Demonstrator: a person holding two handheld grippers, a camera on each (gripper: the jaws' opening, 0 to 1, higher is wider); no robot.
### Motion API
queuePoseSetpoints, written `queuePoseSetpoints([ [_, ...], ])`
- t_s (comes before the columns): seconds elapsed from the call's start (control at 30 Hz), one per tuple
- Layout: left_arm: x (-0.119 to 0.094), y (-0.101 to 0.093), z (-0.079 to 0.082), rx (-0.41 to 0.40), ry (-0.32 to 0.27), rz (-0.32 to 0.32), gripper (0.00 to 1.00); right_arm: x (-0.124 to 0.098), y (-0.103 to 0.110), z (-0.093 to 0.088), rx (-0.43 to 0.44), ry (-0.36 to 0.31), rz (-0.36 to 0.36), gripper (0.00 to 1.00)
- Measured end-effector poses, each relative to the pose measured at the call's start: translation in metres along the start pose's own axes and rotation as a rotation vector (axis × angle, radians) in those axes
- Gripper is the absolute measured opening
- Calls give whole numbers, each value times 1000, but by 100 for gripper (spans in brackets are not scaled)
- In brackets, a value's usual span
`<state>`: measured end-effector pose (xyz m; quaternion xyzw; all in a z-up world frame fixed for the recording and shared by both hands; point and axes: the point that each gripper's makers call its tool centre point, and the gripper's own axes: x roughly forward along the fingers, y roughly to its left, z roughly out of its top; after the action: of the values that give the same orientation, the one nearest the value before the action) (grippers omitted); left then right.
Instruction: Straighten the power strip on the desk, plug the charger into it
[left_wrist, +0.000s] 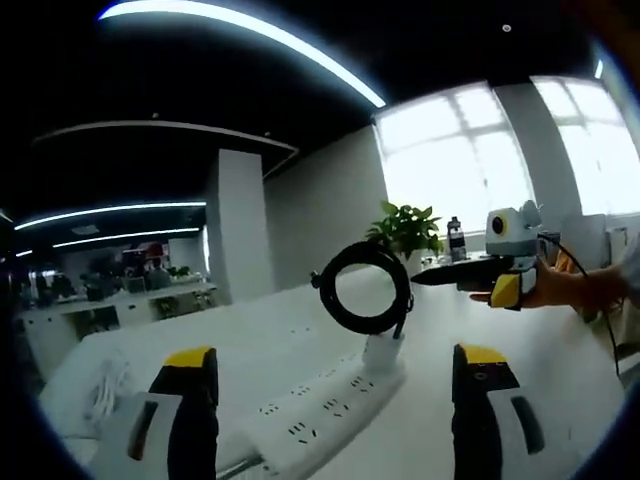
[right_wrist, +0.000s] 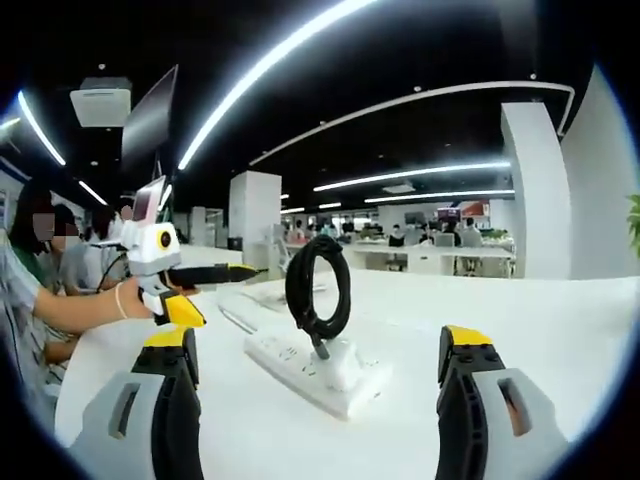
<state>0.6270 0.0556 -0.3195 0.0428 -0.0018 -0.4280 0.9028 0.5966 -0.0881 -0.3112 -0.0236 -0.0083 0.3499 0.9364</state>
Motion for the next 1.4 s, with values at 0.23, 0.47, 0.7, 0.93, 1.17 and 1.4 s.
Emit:
queuePoseSetpoints([
  [0.23,-8,-5,0,53,-3,27,99,3,-5,-3,-15,17,2,100],
  [0.47,-13,-13,4,9,-28,24,99,7,-10,-2,-43,7,58,100],
  [0.7,-22,-19,9,-13,-44,26,99,10,-15,3,-62,3,133,100],
  [0.93,-29,-27,15,-31,-62,18,97,14,-4,4,-73,14,298,100],
  [1.17,-34,-29,17,-32,-72,18,97,20,2,-7,-117,73,372,100],
  [1.4,-37,-29,16,-39,-78,21,97,29,4,-19,-183,140,406,100],
])
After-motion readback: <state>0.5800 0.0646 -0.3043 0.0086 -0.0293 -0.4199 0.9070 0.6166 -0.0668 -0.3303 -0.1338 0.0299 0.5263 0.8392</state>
